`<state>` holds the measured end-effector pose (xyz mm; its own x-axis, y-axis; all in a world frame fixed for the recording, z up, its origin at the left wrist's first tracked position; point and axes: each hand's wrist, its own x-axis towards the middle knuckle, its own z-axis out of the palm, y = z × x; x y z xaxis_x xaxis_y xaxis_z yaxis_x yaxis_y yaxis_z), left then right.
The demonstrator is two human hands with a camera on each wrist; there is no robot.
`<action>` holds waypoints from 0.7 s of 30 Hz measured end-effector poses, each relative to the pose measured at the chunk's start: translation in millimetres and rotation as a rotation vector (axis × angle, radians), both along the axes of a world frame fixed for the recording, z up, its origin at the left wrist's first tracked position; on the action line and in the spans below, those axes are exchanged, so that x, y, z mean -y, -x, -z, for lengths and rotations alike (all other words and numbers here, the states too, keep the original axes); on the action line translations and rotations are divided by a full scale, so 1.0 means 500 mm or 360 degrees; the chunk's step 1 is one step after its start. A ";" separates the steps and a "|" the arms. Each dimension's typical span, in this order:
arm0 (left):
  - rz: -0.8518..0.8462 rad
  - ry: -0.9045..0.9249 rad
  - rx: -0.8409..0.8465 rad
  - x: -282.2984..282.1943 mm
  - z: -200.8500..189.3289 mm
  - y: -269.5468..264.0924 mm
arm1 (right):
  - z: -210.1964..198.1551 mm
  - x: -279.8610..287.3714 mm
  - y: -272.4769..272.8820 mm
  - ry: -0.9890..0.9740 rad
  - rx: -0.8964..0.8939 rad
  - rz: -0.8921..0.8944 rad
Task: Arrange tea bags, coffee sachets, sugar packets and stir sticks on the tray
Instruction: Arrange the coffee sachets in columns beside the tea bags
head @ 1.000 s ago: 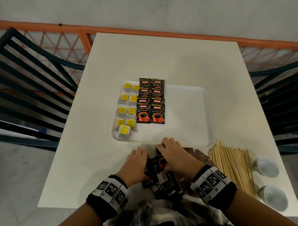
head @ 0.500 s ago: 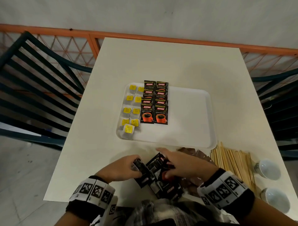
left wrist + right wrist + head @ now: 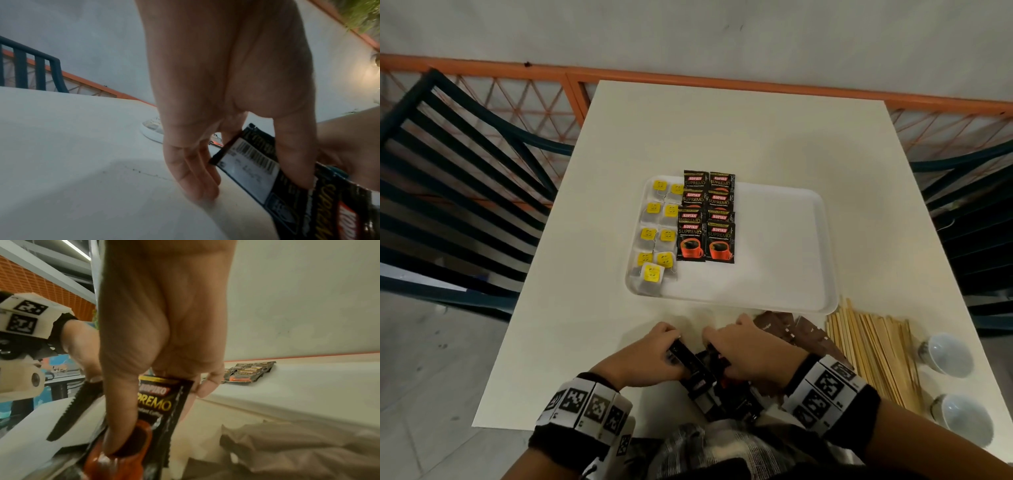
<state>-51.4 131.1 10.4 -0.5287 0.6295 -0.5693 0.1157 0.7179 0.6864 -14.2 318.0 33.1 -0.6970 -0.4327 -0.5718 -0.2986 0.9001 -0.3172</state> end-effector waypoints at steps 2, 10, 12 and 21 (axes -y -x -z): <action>-0.0101 -0.0081 0.0070 0.002 -0.003 0.004 | -0.008 -0.010 0.009 0.0139 -0.0039 0.0107; -0.0010 -0.0216 0.0132 -0.011 -0.031 0.009 | -0.045 -0.100 0.031 0.0652 -0.0156 0.0965; 0.0347 -0.0192 0.0090 -0.036 -0.034 -0.002 | -0.049 -0.124 0.030 0.0711 -0.0176 0.1118; 0.1287 0.0301 -0.0681 -0.119 -0.010 -0.064 | -0.026 -0.147 0.002 0.0908 -0.0122 0.1364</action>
<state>-19.6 190.4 15.4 -0.1587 0.8147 -0.5578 0.8451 0.4042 0.3498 -15.1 391.3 46.1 -0.9252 0.0333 -0.3780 0.3345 0.5420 -0.7709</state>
